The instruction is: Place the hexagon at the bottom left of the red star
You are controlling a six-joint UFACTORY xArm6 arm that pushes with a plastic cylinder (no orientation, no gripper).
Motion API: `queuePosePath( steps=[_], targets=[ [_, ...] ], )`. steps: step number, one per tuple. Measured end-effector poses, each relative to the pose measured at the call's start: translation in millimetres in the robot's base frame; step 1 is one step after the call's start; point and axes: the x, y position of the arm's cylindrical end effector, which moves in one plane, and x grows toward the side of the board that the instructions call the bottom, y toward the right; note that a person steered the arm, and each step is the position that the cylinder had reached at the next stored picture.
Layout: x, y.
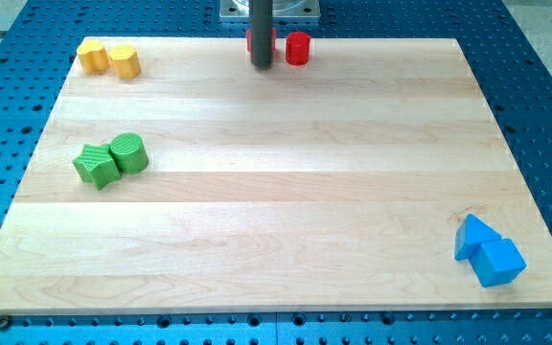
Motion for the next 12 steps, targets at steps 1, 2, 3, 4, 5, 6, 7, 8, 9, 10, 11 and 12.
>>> queuePosePath(
  steps=[1,2,3,4,5,6,7,8,9,10,11,12],
  targets=[
    [46,-65],
    [79,-154],
    [74,-227],
    [45,-231],
    [5,-195],
    [2,-194],
    [-11,-153],
    [8,-149],
    [8,-189],
    [-22,-153],
    [-48,-135],
    [-56,-135]
  ],
)
